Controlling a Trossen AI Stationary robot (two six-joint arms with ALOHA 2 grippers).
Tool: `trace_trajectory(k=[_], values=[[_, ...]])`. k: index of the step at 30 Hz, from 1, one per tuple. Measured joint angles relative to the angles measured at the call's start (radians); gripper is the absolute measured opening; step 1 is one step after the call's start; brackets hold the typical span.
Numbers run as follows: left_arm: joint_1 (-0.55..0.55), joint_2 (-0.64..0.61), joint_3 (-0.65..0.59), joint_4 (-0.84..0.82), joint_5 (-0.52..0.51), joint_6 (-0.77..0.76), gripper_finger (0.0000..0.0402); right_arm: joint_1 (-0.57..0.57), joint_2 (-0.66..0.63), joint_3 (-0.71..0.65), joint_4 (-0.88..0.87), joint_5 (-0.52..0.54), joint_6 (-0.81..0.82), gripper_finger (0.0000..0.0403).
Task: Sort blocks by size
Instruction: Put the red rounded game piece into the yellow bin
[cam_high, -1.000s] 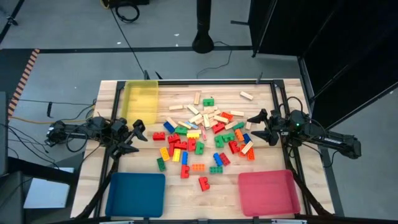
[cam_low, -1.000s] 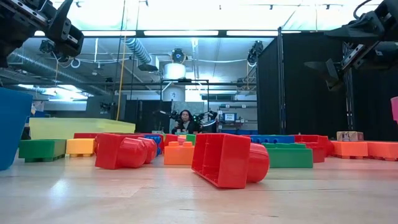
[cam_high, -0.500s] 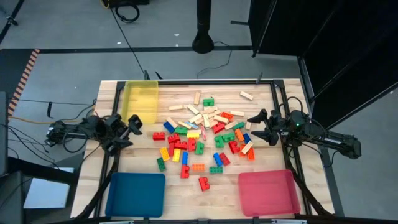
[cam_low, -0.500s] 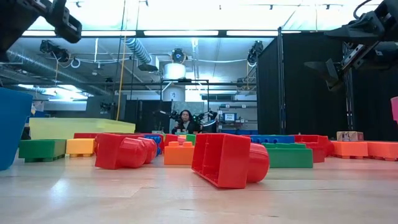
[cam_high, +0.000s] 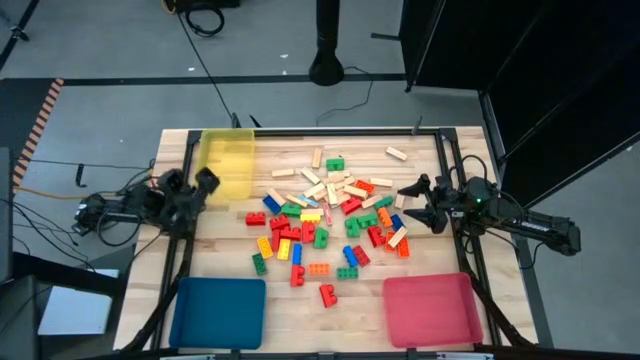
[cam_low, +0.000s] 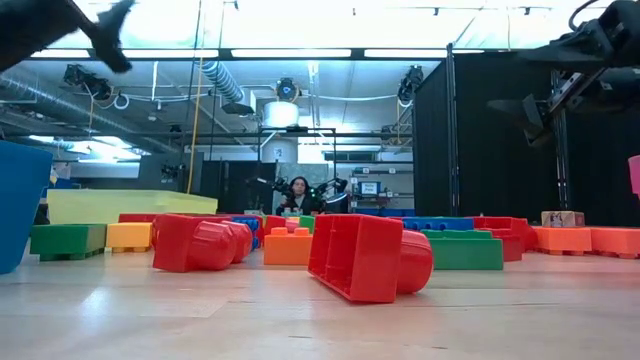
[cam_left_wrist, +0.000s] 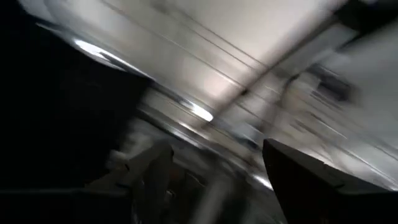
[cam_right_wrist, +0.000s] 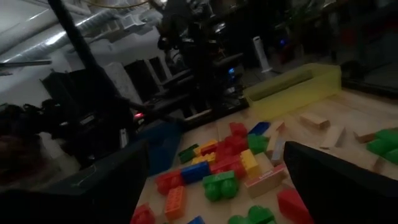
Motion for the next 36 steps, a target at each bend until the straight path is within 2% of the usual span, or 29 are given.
trace_trajectory(k=[4,6,9,13,15,18,23,26,30,33,36], values=[[0.0,0.0,0.0,0.024,-0.26,-0.003,0.026,0.0,0.0,0.0,0.059,0.199,-0.068,0.0377],[0.0,0.003,0.001,0.008,-0.304,-0.032,0.026,0.0,0.0,0.0,0.125,0.29,-0.054,0.0376],[-0.001,0.03,0.057,-0.151,-0.284,-0.067,0.026,-0.001,0.0,0.0,0.23,0.393,-0.046,0.0376],[-0.001,0.163,0.234,-0.394,-0.265,-0.161,0.026,-0.001,0.0,0.0,0.386,0.455,-0.051,0.0376],[-0.001,0.269,0.352,-0.517,-0.24,-0.157,0.026,-0.001,-0.001,0.001,0.456,0.456,-0.052,0.0375],[-0.001,0.453,0.562,-0.766,-0.2,-0.099,0.026,-0.001,-0.001,0.027,0.451,0.456,-0.064,0.0374],[-0.001,0.786,0.912,-1.338,-0.145,0.024,0.026,-0.001,0.0,0.06,0.39,0.456,-0.116,0.0375],[-0.001,0.967,1.052,-1.628,-0.142,-0.028,0.026,-0.001,0.0,0.062,0.371,0.458,-0.111,0.0374],[-0.013,1.152,1.104,-1.82,-0.036,0.012,0.026,-0.001,0.0,0.062,0.305,0.458,-0.109,0.0374],[-0.027,1.255,1.075,-1.837,-0.006,0.106,0.026,-0.001,0.0,0.062,0.263,0.458,-0.104,0.0373],[-0.027,1.295,1.016,-1.758,0.004,0.151,0.026,-0.001,0.0,0.062,0.249,0.457,-0.06,0.0373]])
